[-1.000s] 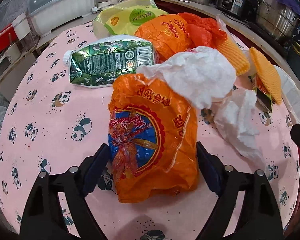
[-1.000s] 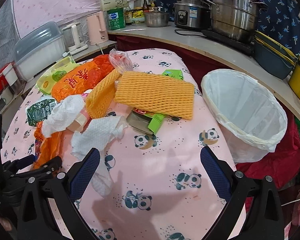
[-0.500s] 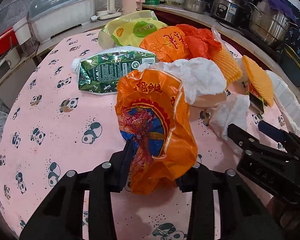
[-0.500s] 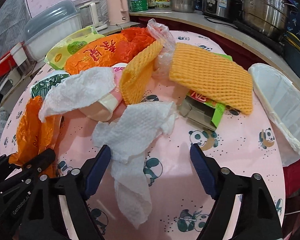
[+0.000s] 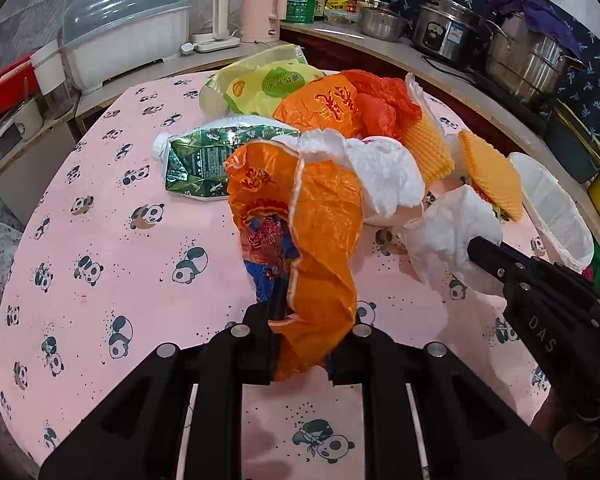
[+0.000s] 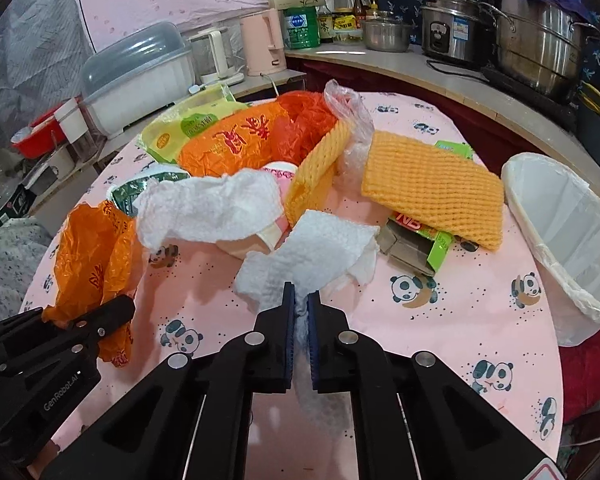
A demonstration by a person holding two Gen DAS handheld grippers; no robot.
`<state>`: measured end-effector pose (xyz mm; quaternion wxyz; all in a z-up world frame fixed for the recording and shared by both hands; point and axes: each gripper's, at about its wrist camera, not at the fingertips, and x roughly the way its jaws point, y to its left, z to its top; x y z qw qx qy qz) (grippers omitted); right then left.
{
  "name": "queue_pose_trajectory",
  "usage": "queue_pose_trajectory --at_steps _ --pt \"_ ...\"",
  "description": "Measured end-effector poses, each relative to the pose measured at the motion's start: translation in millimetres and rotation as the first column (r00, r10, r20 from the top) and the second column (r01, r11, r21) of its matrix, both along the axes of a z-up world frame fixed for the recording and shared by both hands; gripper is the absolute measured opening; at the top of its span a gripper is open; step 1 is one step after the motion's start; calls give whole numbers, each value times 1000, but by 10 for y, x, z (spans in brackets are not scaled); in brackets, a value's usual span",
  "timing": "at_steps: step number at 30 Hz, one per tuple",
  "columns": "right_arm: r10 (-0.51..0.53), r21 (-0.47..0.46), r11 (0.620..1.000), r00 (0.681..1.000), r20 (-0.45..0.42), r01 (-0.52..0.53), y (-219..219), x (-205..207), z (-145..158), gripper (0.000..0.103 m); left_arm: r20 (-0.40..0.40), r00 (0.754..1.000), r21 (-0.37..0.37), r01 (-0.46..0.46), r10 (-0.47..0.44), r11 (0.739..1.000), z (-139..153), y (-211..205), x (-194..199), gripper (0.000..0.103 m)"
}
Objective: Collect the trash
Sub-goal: 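Grasp a white tissue with the right tool while the left tool lifts the orange bag, then carry the orange bag and tissue over the white trash bin with both tools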
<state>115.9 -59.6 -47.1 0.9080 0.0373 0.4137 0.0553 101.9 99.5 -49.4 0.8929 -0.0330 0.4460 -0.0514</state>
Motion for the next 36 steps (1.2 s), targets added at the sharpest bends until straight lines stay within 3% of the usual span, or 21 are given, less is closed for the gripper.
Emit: queue_pose_trajectory --at_steps 10,19,29,36 --pt "-62 46 997 990 129 56 -315 -367 512 6 105 994 2 25 -25 1000 487 -180 -353 15" --pt "-162 83 986 964 213 147 -803 -634 870 6 180 978 6 110 -110 994 842 -607 -523 15" --pt "-267 105 963 931 248 248 -1403 -825 1001 6 213 953 -4 223 -217 975 1049 -1194 -485 15" --pt "-350 112 937 902 254 332 -1907 -794 1006 6 223 919 4 332 -325 943 1096 -1839 -318 15"
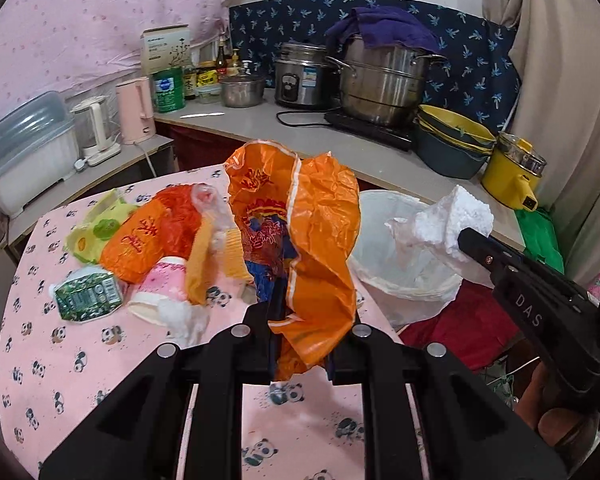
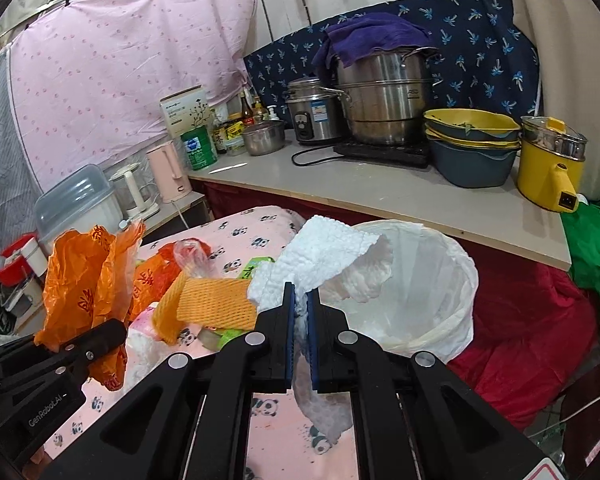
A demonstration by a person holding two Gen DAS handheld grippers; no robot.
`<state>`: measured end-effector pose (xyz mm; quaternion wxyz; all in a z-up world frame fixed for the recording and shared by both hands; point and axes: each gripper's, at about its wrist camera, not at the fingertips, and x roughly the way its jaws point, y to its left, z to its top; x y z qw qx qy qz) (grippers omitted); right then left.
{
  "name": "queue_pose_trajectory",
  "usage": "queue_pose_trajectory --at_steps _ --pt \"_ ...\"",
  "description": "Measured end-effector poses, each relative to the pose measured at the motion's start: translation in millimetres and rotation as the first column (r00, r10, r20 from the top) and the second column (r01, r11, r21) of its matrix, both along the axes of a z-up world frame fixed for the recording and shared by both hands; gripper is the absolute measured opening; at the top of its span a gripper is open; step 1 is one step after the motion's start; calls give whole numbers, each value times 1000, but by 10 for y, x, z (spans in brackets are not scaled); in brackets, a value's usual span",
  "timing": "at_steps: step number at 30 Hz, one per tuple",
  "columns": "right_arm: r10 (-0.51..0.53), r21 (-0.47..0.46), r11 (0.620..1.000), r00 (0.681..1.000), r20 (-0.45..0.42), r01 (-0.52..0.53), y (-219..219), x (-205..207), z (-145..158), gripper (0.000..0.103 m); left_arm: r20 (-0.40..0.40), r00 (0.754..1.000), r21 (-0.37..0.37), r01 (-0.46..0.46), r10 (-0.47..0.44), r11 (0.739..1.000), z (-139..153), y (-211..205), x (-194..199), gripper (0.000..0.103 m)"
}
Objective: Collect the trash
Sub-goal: 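Carry the orange bag and tissue over the white trash bin with both tools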
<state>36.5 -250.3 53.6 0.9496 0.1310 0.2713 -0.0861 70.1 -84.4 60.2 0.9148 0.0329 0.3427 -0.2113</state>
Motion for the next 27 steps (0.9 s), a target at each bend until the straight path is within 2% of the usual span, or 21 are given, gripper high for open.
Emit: queue_pose_trajectory --at_steps 8,14,27 --pt "-90 5 996 996 -14 90 -576 197 -113 6 -11 992 19 125 -125 992 -108 -738 281 16" --pt "-128 27 991 991 -47 129 -908 418 -310 6 -44 982 41 188 -186 981 -321 -1166 568 16" --pt "-160 47 985 980 -120 167 -1256 857 -706 8 -95 972 56 223 -217 973 -694 -1590 1112 20"
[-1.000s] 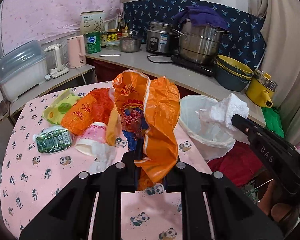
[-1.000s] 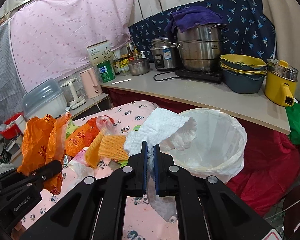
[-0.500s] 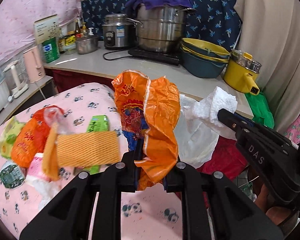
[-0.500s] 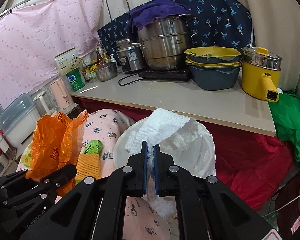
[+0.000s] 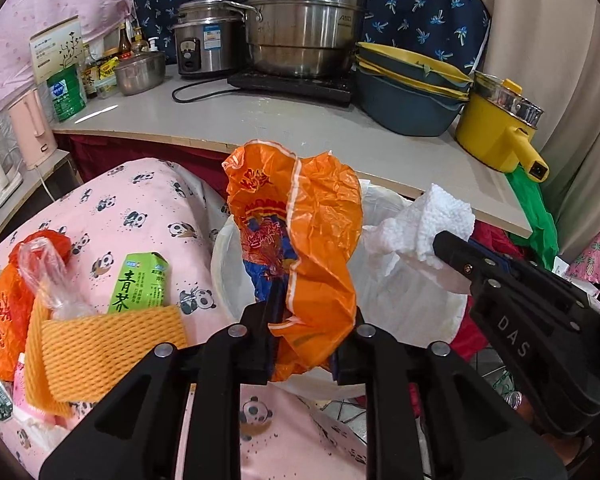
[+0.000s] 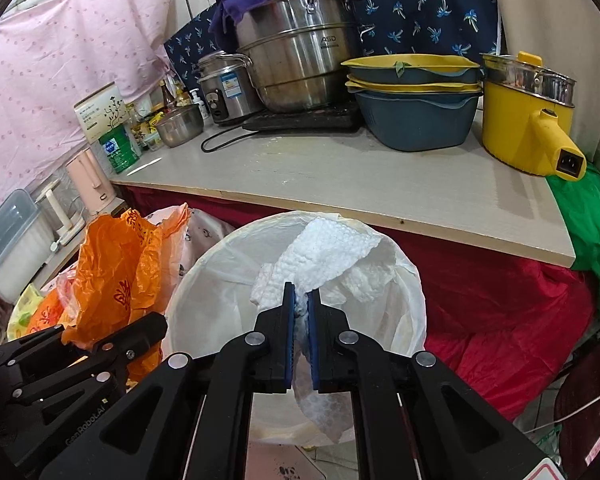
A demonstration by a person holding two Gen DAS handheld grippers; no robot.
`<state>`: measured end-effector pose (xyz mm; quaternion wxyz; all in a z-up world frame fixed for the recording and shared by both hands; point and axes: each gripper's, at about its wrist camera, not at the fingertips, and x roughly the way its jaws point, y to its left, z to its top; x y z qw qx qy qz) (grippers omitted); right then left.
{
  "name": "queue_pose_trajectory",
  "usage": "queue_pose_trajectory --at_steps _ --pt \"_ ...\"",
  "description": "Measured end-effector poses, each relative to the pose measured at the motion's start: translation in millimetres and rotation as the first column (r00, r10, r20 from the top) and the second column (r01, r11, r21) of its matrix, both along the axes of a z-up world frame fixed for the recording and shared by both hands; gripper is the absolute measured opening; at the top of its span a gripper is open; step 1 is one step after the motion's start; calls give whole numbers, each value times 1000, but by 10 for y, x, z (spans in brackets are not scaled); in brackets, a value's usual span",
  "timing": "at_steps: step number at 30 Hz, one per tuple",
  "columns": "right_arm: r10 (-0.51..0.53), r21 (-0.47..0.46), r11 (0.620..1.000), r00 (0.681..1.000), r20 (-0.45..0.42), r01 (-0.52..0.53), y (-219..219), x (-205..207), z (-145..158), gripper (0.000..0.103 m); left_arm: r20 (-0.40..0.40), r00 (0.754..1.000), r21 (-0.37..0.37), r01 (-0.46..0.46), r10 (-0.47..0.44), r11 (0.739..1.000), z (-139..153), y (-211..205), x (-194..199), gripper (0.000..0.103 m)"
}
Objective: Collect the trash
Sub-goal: 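Carry the orange bag and tissue over the white trash bin with both tools, then open the left tool dropping the orange bag while the right tool drops the tissue, then grasp the crumpled white tissue on the table with the left tool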
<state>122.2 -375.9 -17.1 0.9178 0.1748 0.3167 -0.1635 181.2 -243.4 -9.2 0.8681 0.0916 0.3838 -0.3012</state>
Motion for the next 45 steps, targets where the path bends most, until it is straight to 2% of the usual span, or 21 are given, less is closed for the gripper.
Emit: queue_pose_trajectory --at_steps 4,6,7,9,10,11,14,28,30,32,37,39,41,45 --pt "-8 4 1000 1000 -4 8 -21 62 -48 10 4 1000 -8 3 -3 1000 -51 -40 67 23" --pt "-8 8 1000 1000 -6 8 -36 90 -62 10 13 1000 -9 8 -8 1000 -49 -57 78 27" --pt "-6 13 1000 1000 -5 6 -40 99 -60 12 21 1000 -10 4 -3 1000 -45 -58 82 33" --pt "-8 23 1000 1000 1 7 -50 111 -48 23 29 1000 -19 -9 10 1000 -31 -42 95 43" --pt "-11 21 1000 1000 8 11 -44 104 -32 32 30 999 -25 -15 16 1000 -22 -25 100 48" --pt "-17 13 1000 1000 15 17 -38 92 -13 37 30 999 -29 -21 22 999 -15 -10 107 49" --pt "-20 4 1000 999 28 20 -22 65 41 42 33 999 -30 -33 34 999 8 30 110 52" --pt "6 -39 999 999 43 -4 270 -102 293 51 52 992 -47 -114 116 992 214 433 -61 52" --pt "15 -36 999 999 50 -13 338 -144 338 53 53 989 -52 -136 138 989 257 546 -107 56" --pt "29 -38 999 998 54 -27 429 -183 379 55 64 984 -56 -164 167 985 293 656 -153 65" --pt "75 -51 996 996 51 -72 704 -265 428 55 69 970 -43 -229 232 972 322 1002 -254 66" --pt "93 -51 995 994 51 -90 803 -291 434 55 63 962 -32 -263 265 964 292 1165 -289 67" --pt "110 -49 993 993 50 -107 909 -314 442 55 54 952 -27 -299 300 954 251 1332 -319 75" --pt "144 -49 989 988 47 -142 1109 -353 447 56 39 934 3 -356 356 934 143 1635 -364 75"
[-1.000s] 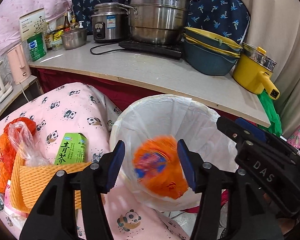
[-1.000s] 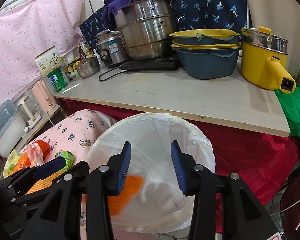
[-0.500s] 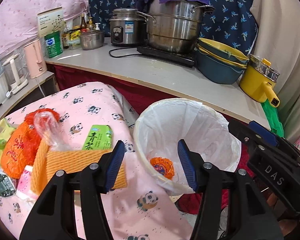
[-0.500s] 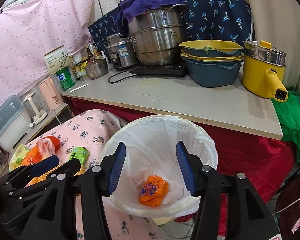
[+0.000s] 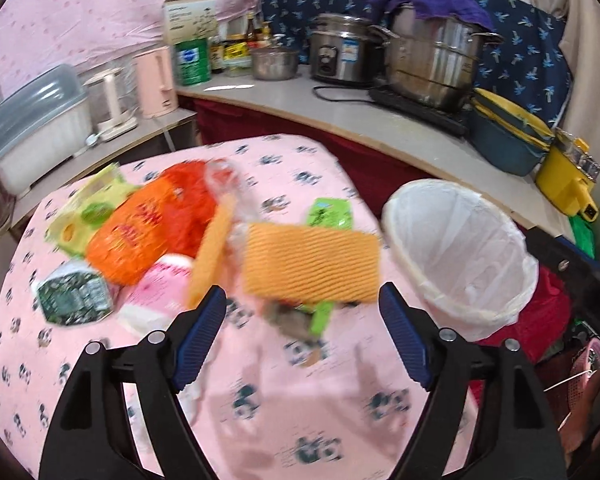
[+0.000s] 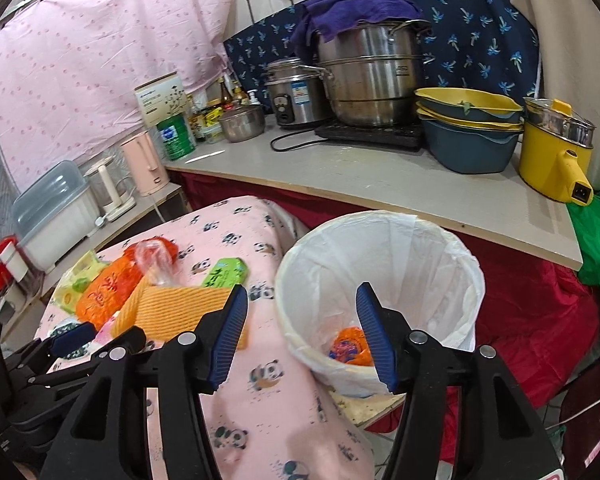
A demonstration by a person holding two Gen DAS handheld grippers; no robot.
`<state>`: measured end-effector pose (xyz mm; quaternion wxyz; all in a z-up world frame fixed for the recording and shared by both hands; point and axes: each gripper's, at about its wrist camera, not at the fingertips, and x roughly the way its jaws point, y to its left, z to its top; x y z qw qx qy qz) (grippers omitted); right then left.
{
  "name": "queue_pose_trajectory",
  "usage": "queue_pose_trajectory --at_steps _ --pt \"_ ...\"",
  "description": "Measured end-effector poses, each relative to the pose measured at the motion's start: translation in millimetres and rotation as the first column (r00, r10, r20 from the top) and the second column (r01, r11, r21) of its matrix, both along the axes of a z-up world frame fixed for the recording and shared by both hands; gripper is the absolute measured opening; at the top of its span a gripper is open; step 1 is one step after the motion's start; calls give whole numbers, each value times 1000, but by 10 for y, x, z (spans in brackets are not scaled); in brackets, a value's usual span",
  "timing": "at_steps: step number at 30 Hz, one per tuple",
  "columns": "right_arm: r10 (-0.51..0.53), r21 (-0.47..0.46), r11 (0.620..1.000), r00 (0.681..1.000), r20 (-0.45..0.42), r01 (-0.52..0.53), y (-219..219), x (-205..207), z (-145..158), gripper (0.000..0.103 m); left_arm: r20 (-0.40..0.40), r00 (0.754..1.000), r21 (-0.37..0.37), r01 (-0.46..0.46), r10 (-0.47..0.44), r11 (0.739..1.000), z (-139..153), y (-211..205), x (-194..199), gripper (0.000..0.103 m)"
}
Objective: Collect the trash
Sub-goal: 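Grasp the crumpled white tissue on the table with the left tool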
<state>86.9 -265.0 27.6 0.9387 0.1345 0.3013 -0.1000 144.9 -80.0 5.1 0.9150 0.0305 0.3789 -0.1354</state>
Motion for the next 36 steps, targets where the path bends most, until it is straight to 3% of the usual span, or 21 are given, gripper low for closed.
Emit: queue_pose_trajectory --at_steps 10,24,30,32,35,36 --pt "76 4 997 996 -35 -76 474 -3 -93 56 -77 992 42 -102 105 994 -400 662 -91 75" --pt "152 5 988 981 -118 -152 1027 148 -378 56 -179 976 14 -124 124 992 -786 1105 -48 74" --pt "172 4 985 974 -148 -173 1165 244 -481 56 -225 969 -19 -111 104 994 -888 1152 5 51" --pt "177 2 984 972 -156 -179 1203 270 -506 56 -226 970 -22 -100 92 995 -881 1148 7 33" --pt "182 -1 983 970 -161 -185 1239 301 -522 56 -240 968 -45 -84 71 995 -868 1134 9 15" --pt "183 -1 983 970 -162 -185 1248 310 -525 56 -238 969 -48 -83 70 995 -859 1134 4 14"
